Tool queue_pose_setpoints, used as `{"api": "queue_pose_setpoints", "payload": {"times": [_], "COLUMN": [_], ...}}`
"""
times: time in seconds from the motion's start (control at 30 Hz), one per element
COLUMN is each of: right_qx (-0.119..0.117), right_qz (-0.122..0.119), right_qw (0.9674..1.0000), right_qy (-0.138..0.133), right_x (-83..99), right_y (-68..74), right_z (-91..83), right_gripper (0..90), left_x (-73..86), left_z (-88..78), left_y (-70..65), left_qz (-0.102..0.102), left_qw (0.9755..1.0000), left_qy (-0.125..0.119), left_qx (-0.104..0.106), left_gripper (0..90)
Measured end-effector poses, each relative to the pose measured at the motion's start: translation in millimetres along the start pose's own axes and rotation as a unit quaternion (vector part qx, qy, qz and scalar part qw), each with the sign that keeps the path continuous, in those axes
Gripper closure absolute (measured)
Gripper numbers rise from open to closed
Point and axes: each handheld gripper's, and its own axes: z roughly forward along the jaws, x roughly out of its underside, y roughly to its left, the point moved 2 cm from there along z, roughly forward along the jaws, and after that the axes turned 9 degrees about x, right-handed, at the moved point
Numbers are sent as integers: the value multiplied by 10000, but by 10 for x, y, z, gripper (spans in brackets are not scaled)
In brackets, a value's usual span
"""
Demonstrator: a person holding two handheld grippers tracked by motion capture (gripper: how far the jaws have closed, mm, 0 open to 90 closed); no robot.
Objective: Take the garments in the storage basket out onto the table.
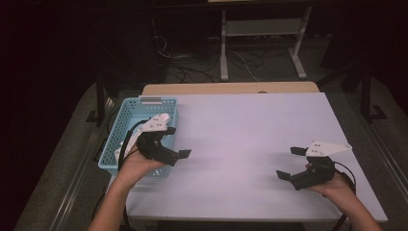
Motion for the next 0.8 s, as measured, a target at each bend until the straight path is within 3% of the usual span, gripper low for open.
{"api": "queue_pose_setpoints", "payload": {"times": [0.8], "right_qx": [-41], "right_qz": [-20], "right_qw": [10000], "right_qy": [-27], "right_x": [-14], "right_y": [14], "right_z": [-5], "right_gripper": [0], "left_x": [-61], "left_z": [-103], "left_y": [109], "left_qz": [-12], "left_qw": [9999], "left_qy": [-56], "left_qx": [-148], "left_gripper": [11]}}
